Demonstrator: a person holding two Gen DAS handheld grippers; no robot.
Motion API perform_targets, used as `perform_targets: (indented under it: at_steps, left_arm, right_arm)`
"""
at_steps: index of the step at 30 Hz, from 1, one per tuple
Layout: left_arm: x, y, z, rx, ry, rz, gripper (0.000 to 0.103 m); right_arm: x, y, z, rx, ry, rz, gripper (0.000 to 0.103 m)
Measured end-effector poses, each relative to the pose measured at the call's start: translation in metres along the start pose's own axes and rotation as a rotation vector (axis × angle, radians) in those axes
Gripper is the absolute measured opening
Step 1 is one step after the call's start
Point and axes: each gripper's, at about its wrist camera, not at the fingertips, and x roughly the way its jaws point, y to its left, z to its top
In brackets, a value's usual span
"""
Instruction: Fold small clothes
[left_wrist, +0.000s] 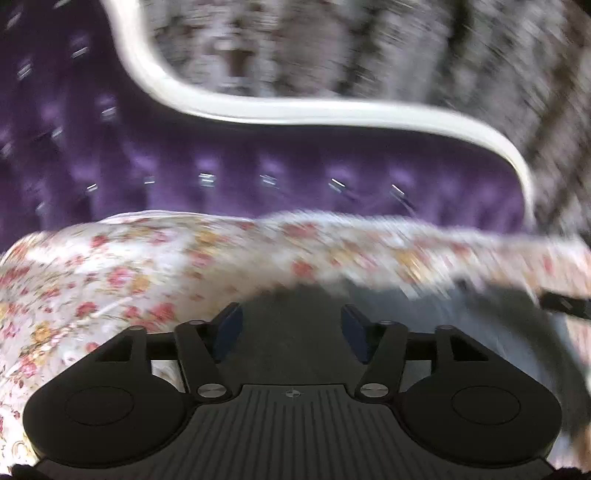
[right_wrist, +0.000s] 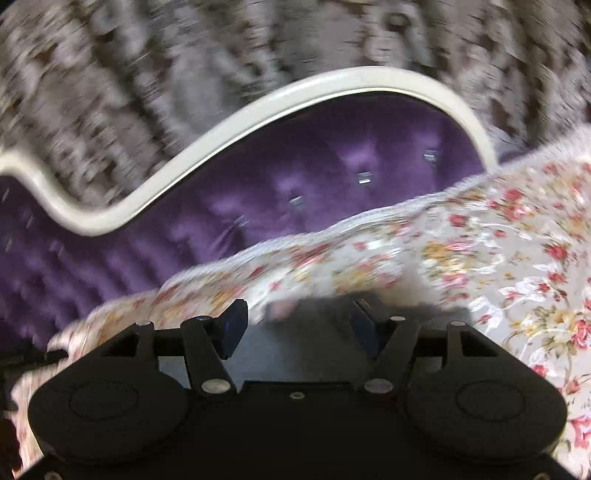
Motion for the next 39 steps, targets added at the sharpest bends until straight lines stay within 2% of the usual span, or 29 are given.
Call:
perform_targets:
  at_steps: [3, 7, 9, 10, 12, 14, 16, 19, 29, 34, 36, 39]
  left_arm:
    - [0.003, -0.026, -0.02, 0.131, 0.023, -0.001, 0.059]
    - [0.023, -0.03, -0.043, 0.225, 0.072, 0.092, 0.06]
    - [0.026, -0.013, -0.051, 0.184, 0.056, 0.084, 0.077]
    - [0.028, -0.004, -0.052, 0.14, 0.063, 0.076, 0.082]
    - [0.032, 0.018, -0.055, 0.014, 0.074, 0.016, 0.088]
    - [0.033, 0.019, -0.057, 0.044, 0.052, 0.012, 0.09]
    - [0.032, 0.014, -0.061, 0.059, 0.032, 0.033, 0.09]
    - [0.033, 0.015, -0.062, 0.045, 0.027, 0.026, 0.091]
    - [0.034, 0.013, -0.064, 0.048, 0.016, 0.041, 0.094]
    - [0.035, 0.014, -0.065, 0.048, 0.015, 0.041, 0.095]
    - [0.035, 0.015, -0.065, 0.046, 0.014, 0.038, 0.095]
    - [0.034, 0.015, -0.065, 0.046, 0.014, 0.038, 0.095]
  right_arm:
    - [0.0, 0.032, -0.015, -0.127, 0.063, 0.027, 0.067]
    - [0.012, 0.061, -0.038, -0.31, 0.129, 0.012, 0.066]
    - [0.02, 0.06, -0.044, -0.34, 0.153, -0.036, 0.066]
    - [0.023, 0.055, -0.046, -0.35, 0.16, -0.069, 0.066]
    - [0.028, 0.04, -0.047, -0.35, 0.158, -0.129, 0.066]
    - [0.027, 0.023, -0.045, -0.298, 0.132, -0.114, 0.066]
    - [0.026, 0.02, -0.046, -0.27, 0.116, -0.115, 0.066]
    - [0.027, 0.026, -0.05, -0.311, 0.105, -0.138, 0.067]
    - [0.027, 0.023, -0.049, -0.278, 0.089, -0.124, 0.068]
    - [0.001, 0.032, -0.046, -0.275, 0.033, -0.126, 0.075]
    - [-0.01, 0.045, -0.052, -0.301, 0.043, -0.082, 0.077]
    - [-0.013, 0.064, -0.075, -0.426, 0.112, -0.122, 0.079]
